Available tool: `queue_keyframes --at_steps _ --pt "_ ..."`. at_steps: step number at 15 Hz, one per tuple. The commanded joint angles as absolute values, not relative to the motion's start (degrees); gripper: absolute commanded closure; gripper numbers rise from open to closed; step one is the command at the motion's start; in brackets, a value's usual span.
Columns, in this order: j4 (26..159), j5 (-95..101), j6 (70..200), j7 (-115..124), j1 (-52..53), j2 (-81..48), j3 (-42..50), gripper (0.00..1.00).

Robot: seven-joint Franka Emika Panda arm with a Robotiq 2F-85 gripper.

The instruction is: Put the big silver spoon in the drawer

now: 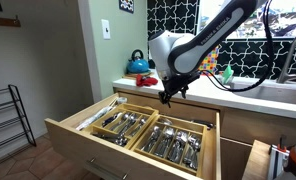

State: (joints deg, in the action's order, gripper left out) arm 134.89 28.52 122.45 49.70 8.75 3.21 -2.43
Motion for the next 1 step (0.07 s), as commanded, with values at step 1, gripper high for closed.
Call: queue_keyframes --at_steps 1 --pt "135.04 28.38 122.43 49.37 7.17 3.4 -4.1 0.0"
